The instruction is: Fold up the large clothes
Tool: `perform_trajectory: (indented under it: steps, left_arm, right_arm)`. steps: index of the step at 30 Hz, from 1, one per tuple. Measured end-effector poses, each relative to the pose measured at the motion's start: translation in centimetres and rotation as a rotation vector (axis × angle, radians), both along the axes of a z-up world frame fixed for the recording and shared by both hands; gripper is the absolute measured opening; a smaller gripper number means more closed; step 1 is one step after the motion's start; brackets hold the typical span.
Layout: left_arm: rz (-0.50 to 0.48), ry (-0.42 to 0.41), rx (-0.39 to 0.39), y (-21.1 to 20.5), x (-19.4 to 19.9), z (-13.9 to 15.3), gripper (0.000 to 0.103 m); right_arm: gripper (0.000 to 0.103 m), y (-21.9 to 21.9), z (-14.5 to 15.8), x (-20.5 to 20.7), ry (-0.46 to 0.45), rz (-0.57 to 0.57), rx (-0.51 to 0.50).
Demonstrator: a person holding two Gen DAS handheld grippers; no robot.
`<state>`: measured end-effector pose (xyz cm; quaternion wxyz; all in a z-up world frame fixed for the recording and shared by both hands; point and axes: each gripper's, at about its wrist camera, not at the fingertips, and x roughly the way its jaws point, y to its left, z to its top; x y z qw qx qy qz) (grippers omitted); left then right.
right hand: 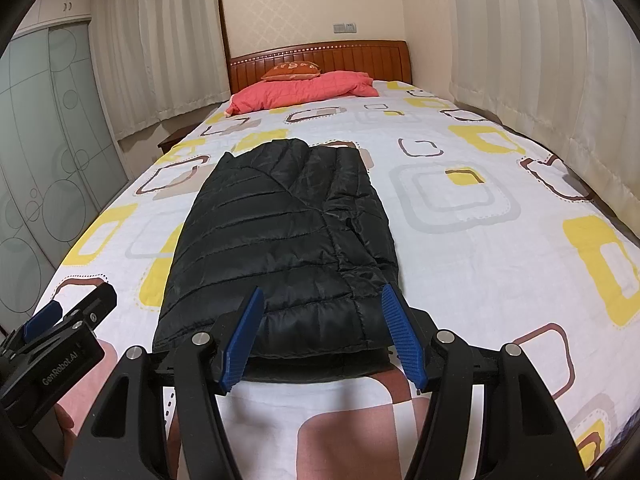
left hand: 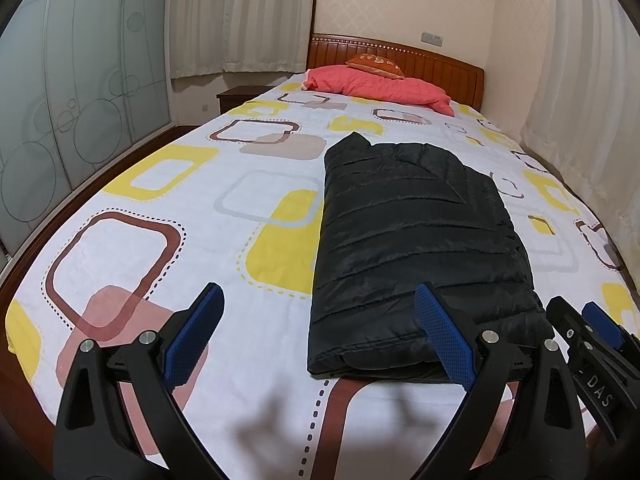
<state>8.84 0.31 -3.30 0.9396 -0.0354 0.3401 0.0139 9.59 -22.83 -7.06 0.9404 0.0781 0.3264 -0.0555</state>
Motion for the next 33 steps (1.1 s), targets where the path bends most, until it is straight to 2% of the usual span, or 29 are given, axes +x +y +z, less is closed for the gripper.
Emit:
perform_trajectory:
  steps: [14,21,24,33]
  left_arm:
    - [-0.010,-0.059,0.027,-0.6,-0.7,1.2,0.096]
    - [-0.018,-0.097,0.050,-0.8,-1.0,1.7,0.101]
    - [-0.019,-0.120,0.046,-0.7,-1.1,2.0,0.101]
    - [0.010,-0.147,0.032,-0.2,-1.2,2.0,0.101]
  right_arm:
    - [0.061,0.0,-0.1,0.0,-0.004,0.001,0.000]
    - [0.061,0.0,-0.1,-0.1,-0.006,0.000,0.002]
    - [0.069,-0.2,-0.1,-0.2,-0.011,-0.005,0.006]
    - [0.069,-0.4,-0.1,-0.4,-0.015,-0.002,0.005]
